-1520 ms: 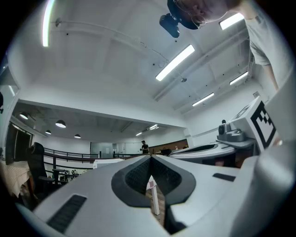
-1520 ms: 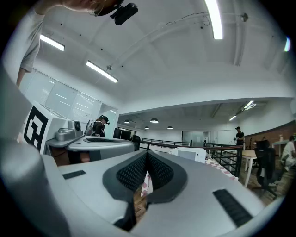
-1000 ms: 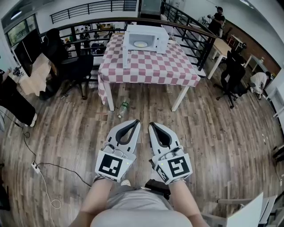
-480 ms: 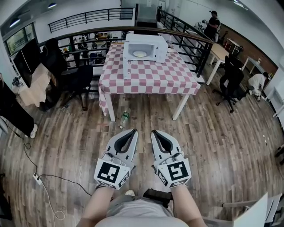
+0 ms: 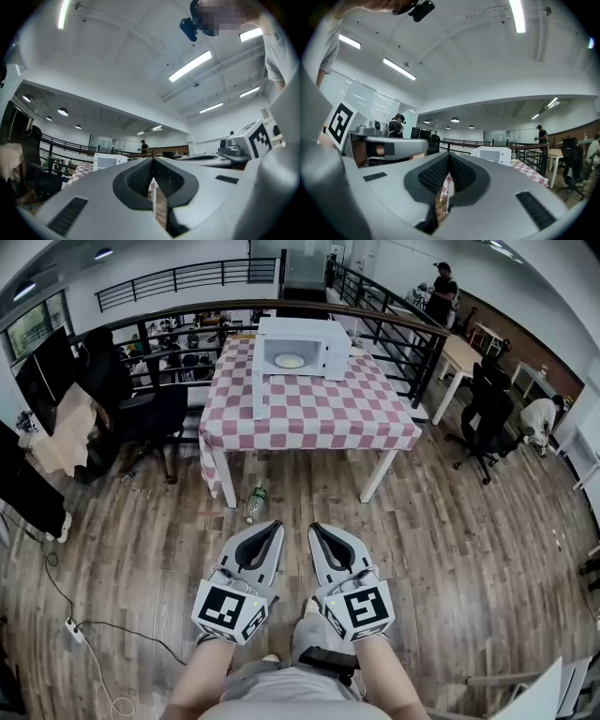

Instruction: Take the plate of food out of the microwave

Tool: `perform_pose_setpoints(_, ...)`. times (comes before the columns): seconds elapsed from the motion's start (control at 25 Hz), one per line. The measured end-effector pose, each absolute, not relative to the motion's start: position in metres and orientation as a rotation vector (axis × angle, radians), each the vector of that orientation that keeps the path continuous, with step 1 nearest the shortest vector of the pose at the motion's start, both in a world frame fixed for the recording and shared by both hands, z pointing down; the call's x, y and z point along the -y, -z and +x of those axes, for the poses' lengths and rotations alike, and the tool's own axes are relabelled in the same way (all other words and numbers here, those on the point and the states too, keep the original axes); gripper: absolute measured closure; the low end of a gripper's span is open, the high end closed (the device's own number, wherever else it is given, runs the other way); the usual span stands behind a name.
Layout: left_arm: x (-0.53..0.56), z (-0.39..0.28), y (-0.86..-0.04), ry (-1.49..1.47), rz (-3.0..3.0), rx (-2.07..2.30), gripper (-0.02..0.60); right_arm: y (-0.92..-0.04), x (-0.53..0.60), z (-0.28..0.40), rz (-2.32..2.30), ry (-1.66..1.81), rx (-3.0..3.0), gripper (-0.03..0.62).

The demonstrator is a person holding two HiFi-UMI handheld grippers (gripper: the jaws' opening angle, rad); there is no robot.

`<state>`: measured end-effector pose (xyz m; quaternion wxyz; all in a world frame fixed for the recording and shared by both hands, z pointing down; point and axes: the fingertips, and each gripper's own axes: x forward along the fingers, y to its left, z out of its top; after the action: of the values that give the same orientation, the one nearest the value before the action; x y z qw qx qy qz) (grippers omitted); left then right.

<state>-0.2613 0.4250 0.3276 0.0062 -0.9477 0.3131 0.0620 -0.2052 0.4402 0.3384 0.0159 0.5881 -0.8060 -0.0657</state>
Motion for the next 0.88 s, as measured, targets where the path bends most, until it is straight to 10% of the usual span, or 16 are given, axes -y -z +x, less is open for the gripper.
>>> perform_pose_setpoints(0.88,-0.208,-0.104,-0.327,-0.267,-2.951,-1.146,0.580,-0.349,-0.225,-0.071,1.591,0.186,2.609,0.568)
